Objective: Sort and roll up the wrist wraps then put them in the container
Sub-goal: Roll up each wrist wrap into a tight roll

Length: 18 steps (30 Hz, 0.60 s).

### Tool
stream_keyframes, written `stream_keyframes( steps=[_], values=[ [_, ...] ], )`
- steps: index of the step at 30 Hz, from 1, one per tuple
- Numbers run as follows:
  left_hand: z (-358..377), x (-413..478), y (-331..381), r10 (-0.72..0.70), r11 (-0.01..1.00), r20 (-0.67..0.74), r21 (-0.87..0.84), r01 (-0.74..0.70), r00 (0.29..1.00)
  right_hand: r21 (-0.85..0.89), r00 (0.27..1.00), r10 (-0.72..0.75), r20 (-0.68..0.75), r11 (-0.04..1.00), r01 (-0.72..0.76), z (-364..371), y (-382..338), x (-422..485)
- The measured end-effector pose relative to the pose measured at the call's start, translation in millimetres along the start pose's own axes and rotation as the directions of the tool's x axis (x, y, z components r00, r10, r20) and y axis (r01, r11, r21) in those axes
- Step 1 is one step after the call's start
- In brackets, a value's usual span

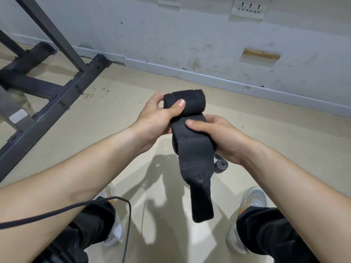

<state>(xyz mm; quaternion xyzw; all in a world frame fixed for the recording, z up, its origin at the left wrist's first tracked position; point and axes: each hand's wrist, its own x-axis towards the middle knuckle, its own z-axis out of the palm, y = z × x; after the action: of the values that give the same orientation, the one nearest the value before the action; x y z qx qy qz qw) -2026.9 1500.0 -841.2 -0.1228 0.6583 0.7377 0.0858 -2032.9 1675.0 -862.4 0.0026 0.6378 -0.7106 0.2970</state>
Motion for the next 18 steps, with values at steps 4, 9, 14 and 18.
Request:
stream_keyframes(
  steps=[4, 9, 14, 18],
  values=[
    [-6.2, 6.8, -0.7, 0.082, 0.993, -0.009, 0.089, -0.081, 0.997, -0.080, 1.000, -0.027, -0.009, 0.996, 0.026, 7.4, 6.9, -0.3],
    [-6.1, 10.8, -6.5, 0.166, 0.977, -0.046, 0.140, -0.158, 0.985, -0.056, 0.997, -0.063, -0.048, 0.997, 0.060, 13.8, 11.8, -4.7],
    [-17.2, 19.2, -7.7, 0.240, 0.960, -0.103, 0.169, -0.221, 0.965, -0.105, 0.994, -0.061, -0.085, 0.993, 0.052, 21.2, 20.2, -4.2],
    [-16.7, 17.8, -10.6, 0.309, 0.925, -0.031, 0.243, -0.293, 0.951, -0.050, 0.989, -0.110, -0.102, 0.993, 0.105, 17.0, 15.5, -3.4]
  ],
)
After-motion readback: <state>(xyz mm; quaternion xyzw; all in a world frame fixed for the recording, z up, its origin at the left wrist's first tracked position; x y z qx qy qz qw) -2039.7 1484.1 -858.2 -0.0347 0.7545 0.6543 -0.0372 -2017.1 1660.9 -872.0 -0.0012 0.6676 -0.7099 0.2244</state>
